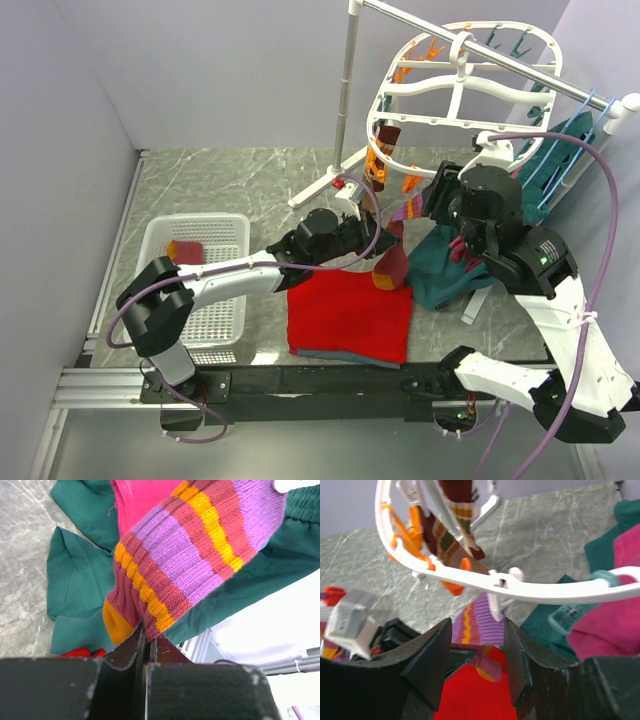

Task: Remove the socks clipped to the hanger

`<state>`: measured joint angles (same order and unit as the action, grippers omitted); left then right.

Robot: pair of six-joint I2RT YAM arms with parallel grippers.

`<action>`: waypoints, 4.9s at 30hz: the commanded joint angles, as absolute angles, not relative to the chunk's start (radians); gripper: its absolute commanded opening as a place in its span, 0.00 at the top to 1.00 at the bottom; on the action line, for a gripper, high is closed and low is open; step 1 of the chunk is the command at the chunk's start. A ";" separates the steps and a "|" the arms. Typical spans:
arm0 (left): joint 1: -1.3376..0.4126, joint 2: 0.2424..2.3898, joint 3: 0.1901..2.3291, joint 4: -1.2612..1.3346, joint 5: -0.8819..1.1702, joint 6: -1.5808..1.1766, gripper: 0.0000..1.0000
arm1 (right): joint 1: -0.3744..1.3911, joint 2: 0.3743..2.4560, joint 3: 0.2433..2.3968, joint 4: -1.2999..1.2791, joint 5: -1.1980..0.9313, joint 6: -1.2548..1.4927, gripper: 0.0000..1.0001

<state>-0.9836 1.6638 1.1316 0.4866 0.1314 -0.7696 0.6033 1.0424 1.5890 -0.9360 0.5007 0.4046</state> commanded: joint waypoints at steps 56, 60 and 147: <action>-1.017 1.493 1.104 0.488 0.252 -0.821 0.99 | 0.190 0.772 1.037 -0.164 -0.097 0.419 0.46; -1.019 1.486 1.097 0.485 0.252 -0.822 0.99 | 0.180 0.753 1.000 -0.120 -0.100 0.397 0.54; -0.581 1.113 0.819 0.409 0.135 -0.623 0.08 | 0.175 0.772 1.154 -0.425 -0.120 0.393 0.96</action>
